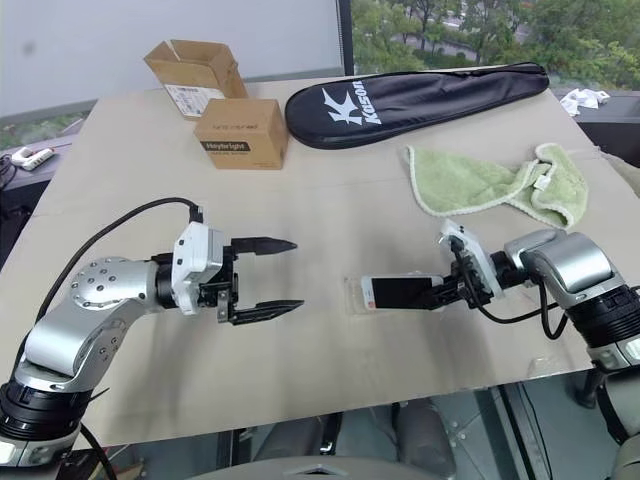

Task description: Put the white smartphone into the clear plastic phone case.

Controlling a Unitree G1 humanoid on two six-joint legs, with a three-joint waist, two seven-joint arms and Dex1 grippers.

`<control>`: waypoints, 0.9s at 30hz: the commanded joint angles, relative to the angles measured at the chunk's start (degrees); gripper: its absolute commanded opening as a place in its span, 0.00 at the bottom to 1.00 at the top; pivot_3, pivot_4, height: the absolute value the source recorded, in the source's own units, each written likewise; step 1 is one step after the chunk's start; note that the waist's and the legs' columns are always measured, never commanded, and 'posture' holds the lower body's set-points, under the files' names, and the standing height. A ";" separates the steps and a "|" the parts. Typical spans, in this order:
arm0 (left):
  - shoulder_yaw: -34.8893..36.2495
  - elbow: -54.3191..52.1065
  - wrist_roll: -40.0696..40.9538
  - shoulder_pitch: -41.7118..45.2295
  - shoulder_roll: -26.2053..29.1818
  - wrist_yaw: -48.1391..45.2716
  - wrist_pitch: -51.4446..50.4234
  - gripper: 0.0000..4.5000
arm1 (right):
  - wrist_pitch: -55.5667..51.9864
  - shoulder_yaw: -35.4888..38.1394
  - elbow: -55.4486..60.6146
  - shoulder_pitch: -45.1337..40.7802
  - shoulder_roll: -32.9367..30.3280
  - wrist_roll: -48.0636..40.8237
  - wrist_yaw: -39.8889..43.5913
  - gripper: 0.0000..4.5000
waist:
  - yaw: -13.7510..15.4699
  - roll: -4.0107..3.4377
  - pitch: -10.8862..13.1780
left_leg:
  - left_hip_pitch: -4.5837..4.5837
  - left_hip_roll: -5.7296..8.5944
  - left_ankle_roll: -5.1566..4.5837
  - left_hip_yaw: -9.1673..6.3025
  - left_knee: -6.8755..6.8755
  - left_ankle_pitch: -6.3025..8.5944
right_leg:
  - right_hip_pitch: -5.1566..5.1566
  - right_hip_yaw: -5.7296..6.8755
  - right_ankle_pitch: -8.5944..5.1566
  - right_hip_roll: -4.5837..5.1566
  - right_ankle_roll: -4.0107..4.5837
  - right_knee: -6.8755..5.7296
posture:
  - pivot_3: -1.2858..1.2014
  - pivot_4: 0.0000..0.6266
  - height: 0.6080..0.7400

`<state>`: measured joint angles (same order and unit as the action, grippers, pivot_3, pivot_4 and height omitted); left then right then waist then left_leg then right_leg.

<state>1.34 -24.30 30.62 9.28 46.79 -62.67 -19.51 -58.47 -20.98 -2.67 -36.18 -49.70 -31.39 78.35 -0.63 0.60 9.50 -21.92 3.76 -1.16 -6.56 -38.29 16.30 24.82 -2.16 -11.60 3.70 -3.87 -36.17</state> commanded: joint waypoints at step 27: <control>1.80 -1.38 -0.70 -0.45 0.85 -2.18 2.45 1.00 | 29.66 9.77 16.19 8.75 -2.73 13.70 -7.26 0.99 | 0.11 -0.02 0.01 | -0.01 0.02 0.01 -0.07 0.01 0.00 | 0.02 0.09 0.00 -0.01 0.00 -0.04 | 0.52 0.24 1.00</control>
<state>1.74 -24.27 29.44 8.83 46.96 -64.57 -18.01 -29.83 -13.33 8.36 -28.89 -51.68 -18.10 72.77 -0.52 0.58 9.51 -21.93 3.78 -1.14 -6.64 -38.28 16.30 24.83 -2.07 -11.60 3.70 -3.87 -36.21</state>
